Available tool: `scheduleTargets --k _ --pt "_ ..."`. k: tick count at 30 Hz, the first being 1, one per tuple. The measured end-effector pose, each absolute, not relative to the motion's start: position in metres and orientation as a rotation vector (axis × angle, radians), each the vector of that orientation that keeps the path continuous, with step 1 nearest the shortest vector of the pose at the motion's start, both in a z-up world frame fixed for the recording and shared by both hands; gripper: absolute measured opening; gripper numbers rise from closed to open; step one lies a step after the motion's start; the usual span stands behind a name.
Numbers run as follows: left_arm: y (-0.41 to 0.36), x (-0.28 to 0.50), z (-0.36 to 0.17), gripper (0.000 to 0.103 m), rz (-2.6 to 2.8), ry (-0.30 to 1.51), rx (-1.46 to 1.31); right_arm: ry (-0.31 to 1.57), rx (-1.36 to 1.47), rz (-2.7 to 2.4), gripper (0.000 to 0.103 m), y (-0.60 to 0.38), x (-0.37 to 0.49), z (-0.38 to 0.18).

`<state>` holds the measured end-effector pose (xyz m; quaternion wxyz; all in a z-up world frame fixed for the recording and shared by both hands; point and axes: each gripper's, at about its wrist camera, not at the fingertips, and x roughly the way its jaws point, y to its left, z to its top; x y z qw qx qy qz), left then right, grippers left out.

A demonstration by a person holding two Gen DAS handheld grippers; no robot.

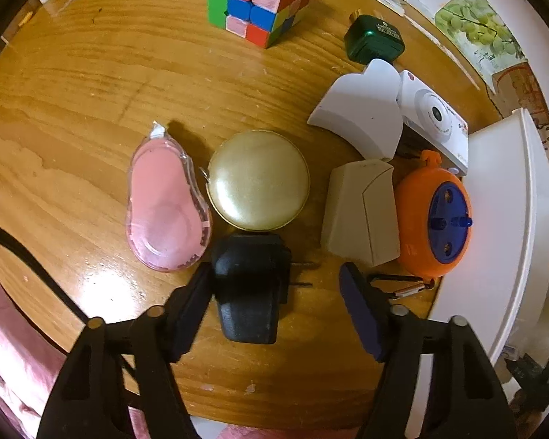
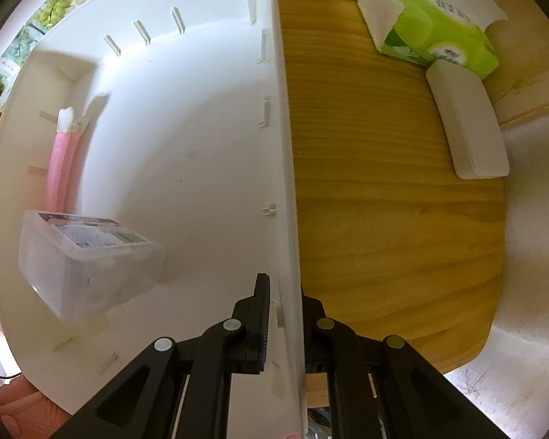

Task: Organize rigid objects
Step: 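Lower the open left tool around the black plug adapter, then close the left tool on the black plug adapter and lift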

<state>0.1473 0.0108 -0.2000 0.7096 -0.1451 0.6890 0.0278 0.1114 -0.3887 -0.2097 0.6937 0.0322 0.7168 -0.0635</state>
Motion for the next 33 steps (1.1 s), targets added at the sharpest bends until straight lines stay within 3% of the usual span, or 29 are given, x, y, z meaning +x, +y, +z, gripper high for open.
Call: scheduleTargets --k 3,23,33 --pt "0.010 0.147 -0.198 0.060 0.091 1.509 -0.308 1.600 0.061 -0.129 0.010 -0.384 0.113 -0.210" --pt "-0.001 0.105 -0.196 0.060 0.102 1.489 -0.287 1.574 -0.017 -0.051 0.010 -0.350 0.110 -0.214" --pt "-0.017 0.075 -0.167 0.060 0.084 1.444 -0.224 1.566 -0.040 -0.023 0.010 -0.345 0.108 -0.211"
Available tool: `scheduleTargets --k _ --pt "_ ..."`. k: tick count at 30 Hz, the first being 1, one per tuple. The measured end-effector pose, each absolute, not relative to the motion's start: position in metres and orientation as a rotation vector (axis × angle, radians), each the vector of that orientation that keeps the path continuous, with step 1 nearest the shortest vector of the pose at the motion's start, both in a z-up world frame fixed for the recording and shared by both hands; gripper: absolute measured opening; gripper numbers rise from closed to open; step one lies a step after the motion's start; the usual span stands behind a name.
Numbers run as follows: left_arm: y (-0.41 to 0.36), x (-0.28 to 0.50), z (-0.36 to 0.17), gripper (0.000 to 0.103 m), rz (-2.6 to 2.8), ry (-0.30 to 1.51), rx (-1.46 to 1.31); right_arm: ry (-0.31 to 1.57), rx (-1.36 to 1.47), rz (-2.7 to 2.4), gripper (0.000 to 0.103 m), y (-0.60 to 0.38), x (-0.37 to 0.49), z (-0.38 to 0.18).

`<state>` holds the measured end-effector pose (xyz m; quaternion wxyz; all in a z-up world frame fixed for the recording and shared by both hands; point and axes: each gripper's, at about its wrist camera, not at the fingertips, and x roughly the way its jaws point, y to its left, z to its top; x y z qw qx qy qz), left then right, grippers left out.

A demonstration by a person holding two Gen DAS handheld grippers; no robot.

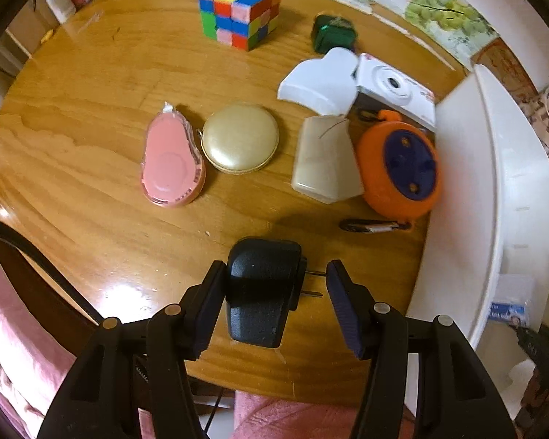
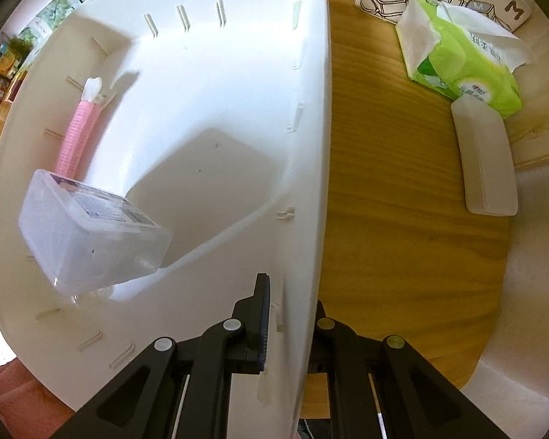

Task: Organize rigid objects
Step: 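Close the left tool on the black plug adapter and lift, then carry the black plug over the tray and open the left tool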

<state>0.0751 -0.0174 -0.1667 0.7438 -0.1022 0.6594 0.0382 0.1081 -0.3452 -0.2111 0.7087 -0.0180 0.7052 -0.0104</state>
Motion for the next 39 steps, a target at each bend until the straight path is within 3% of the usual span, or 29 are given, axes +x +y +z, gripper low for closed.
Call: scheduleTargets --k 22,39 --pt "-0.084 0.078 -0.060 0.060 -0.131 1.258 0.007 1.517 -0.003 0.003 0.010 -0.364 0.094 -0.200" --pt "-0.182 0.076 -0.034 0.060 -0.426 1.202 0.209 1.480 0.069 0.019 0.009 -0.387 0.087 -0.190"
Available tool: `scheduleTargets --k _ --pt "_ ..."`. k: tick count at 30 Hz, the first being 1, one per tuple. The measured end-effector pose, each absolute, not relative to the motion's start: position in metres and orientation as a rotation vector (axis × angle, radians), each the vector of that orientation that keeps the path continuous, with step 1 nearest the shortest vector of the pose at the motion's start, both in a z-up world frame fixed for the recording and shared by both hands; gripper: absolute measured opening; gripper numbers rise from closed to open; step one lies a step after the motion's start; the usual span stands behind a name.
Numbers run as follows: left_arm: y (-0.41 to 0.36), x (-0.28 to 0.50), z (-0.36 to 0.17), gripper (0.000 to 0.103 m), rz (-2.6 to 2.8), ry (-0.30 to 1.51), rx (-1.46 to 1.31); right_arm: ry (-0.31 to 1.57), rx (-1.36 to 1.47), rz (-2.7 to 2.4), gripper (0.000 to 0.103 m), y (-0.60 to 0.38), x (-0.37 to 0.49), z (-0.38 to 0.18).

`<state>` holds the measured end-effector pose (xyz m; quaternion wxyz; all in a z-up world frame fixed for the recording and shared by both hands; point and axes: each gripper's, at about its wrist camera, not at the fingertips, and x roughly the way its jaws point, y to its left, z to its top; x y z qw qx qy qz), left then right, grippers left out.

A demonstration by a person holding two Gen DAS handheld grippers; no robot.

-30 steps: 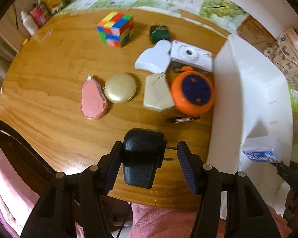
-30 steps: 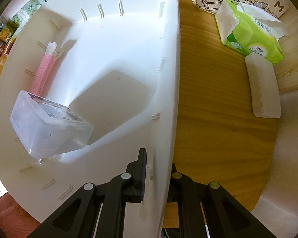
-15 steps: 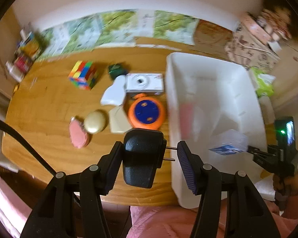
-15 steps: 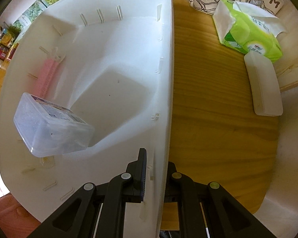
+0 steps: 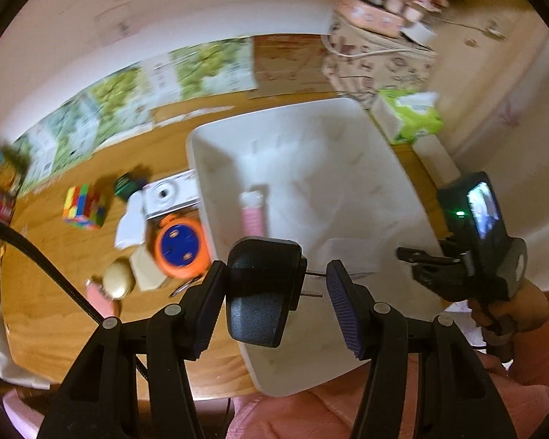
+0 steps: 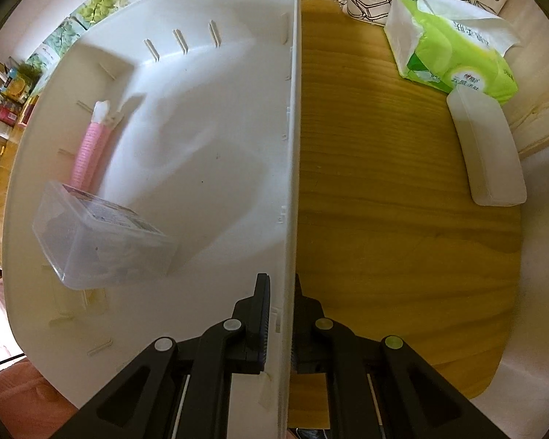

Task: Organize rigid objects
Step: 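Carry the black plug over the tray and open the left tool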

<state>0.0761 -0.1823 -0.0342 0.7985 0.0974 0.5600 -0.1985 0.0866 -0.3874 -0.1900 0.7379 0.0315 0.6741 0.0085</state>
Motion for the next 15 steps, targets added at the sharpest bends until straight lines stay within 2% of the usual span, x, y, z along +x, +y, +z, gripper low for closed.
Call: scheduleTargets --k 15 --pt "-0.230 0.067 -0.050 0.060 -0.545 1.226 0.248 1.498 0.083 0.041 0.009 -0.399 0.092 -0.189"
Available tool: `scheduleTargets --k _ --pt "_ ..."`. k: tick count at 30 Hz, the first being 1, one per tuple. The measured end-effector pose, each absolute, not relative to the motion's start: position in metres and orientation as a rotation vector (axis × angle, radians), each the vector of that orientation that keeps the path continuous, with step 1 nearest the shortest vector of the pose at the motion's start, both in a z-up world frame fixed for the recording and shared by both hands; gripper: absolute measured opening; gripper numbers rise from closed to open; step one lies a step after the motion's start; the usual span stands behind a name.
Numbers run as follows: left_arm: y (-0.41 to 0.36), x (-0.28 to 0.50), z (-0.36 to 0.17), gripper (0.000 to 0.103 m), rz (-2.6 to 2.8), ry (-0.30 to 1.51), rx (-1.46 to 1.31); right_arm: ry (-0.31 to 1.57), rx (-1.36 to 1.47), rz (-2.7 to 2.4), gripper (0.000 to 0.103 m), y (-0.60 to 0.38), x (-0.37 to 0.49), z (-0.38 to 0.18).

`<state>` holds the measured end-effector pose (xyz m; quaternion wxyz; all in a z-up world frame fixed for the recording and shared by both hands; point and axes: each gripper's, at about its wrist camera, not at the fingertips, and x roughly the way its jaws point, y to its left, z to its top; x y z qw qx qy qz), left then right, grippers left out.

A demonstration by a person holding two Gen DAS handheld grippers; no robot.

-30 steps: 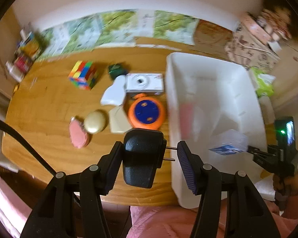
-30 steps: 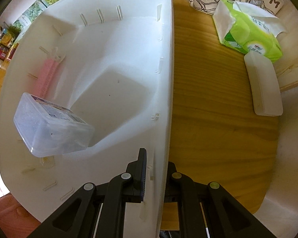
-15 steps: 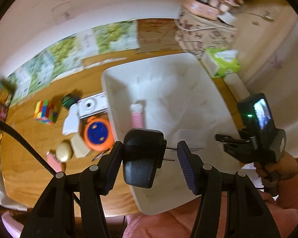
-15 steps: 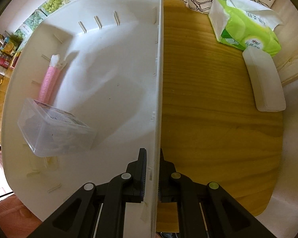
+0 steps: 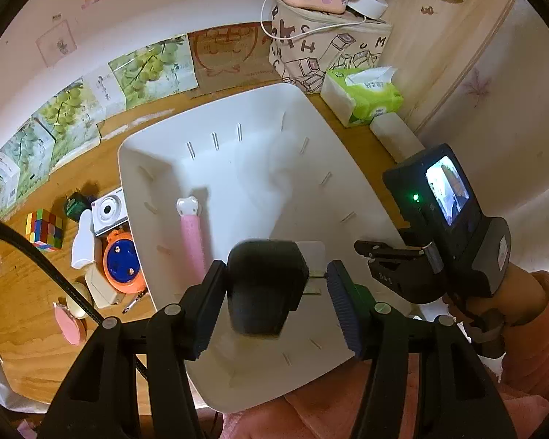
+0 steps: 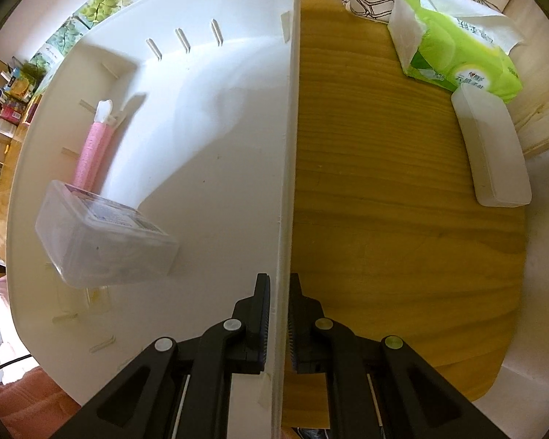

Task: Organize rigid objects
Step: 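Carry the black plug over the tray and open the left tool, then withdraw the left tool toward the pink clear oval case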

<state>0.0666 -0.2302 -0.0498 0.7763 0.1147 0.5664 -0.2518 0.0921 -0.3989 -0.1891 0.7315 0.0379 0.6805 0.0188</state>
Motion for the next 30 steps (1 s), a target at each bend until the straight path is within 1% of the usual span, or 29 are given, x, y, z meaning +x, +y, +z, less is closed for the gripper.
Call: scheduleTargets --k 4,6,9,11,23,30 --pt "-0.226 0.066 -0.050 0.062 -0.529 1.231 0.236 1.507 0.074 0.042 0.009 -0.400 0.097 -0.187" --pt "-0.221 0.068 -0.049 0.070 -0.511 1.231 0.227 1.511 0.064 0.040 0.009 -0.397 0.101 -0.184" --pt "-0.210 0.070 -0.046 0.072 -0.480 1.220 0.206 1.515 0.068 0.032 0.008 -0.392 0.104 -0.185" --pt "-0.200 0.073 -0.044 0.077 -0.457 1.214 0.173 1.516 0.073 0.023 0.008 -0.386 0.103 -0.186" --pt "-0.123 0.104 -0.040 0.077 -0.328 1.197 0.031 1.540 0.091 -0.027 0.008 -0.385 0.109 -0.183" --pt "-0.065 0.114 -0.050 0.077 -0.279 1.245 -0.063 1.534 0.152 -0.072 0.008 -0.392 0.116 -0.178"
